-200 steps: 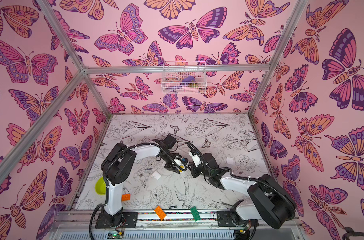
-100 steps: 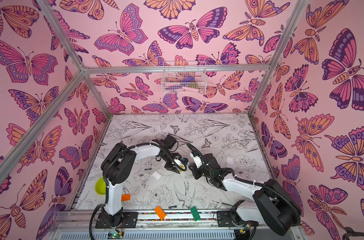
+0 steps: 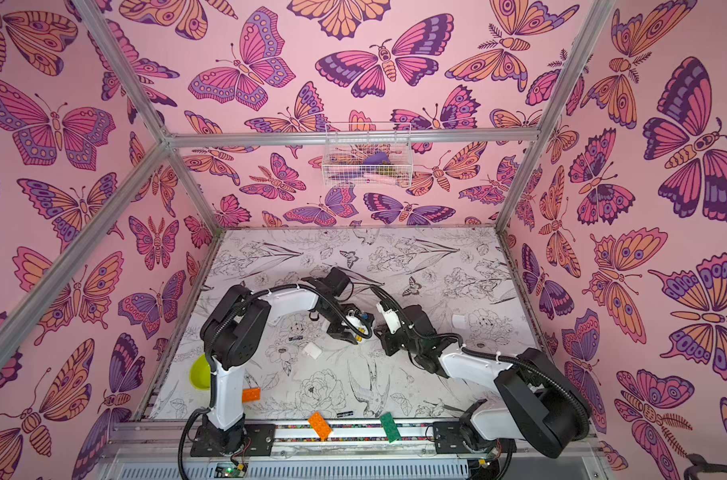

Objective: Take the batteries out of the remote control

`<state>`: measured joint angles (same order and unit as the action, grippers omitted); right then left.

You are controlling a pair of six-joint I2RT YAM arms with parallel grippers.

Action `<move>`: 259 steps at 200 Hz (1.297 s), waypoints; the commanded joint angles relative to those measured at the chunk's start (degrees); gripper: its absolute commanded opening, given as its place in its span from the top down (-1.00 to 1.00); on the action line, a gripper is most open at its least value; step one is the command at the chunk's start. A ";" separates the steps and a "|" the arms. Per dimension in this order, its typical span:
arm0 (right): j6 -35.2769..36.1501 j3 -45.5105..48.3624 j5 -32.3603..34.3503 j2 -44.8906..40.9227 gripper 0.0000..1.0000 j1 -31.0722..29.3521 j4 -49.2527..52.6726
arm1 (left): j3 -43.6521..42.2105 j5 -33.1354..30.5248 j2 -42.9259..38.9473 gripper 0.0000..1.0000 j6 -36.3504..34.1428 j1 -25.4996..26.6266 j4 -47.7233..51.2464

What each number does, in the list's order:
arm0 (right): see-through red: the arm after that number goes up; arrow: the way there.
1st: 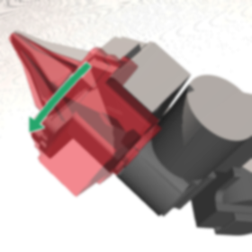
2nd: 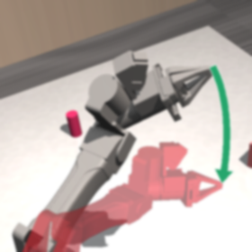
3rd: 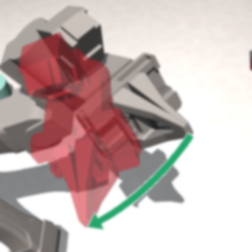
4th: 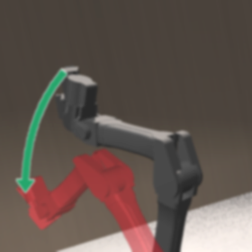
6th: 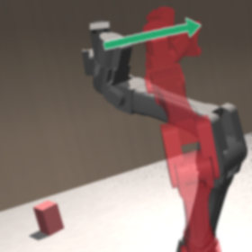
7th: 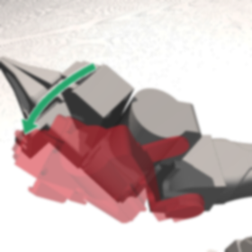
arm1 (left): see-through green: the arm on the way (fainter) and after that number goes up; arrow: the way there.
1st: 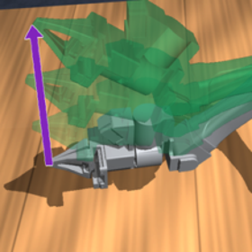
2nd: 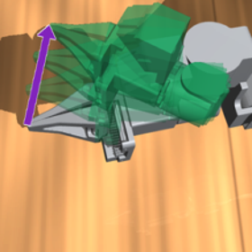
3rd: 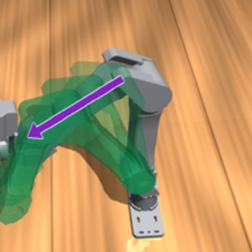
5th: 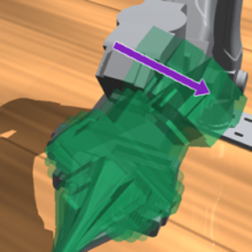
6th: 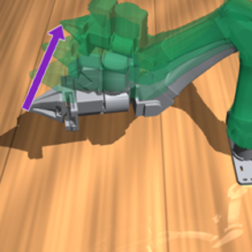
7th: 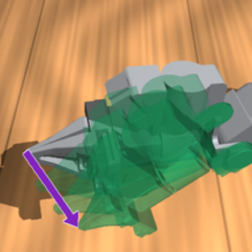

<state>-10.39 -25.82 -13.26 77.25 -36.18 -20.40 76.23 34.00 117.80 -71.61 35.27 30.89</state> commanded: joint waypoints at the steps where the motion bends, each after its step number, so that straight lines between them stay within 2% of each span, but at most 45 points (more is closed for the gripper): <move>1: -2.04 -2.50 -7.87 1.15 1.00 1.16 2.92 | -2.05 -2.45 1.91 0.28 -1.07 0.81 1.36; 18: -2.38 -3.00 -9.69 0.74 1.00 1.77 3.18 | -2.09 -2.64 2.17 0.28 -1.69 0.81 1.33; 53: -1.89 -3.71 -8.24 -1.29 1.00 2.10 3.87 | -1.99 -2.54 2.09 0.28 -1.24 0.64 1.27; 85: 1.07 -4.61 -4.92 -1.38 1.00 2.00 6.95 | -2.31 -2.66 1.83 0.28 -1.37 0.66 1.34; 123: 0.92 -2.39 -0.68 -1.89 1.00 1.91 2.12 | -2.50 -2.64 1.67 0.28 -1.60 0.71 1.25; 211: 1.39 -1.82 -2.30 -0.54 1.00 0.79 1.38 | -2.49 -2.62 1.89 0.28 -1.50 0.59 1.23; 259: 1.69 -0.84 -0.56 -0.89 1.00 0.72 1.73 | -2.35 -2.67 1.86 0.29 -1.17 0.50 1.36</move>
<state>-10.00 -27.14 -14.83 76.69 -35.03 -17.91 76.12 34.24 117.80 -71.72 35.38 30.65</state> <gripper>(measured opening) 0.175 0.584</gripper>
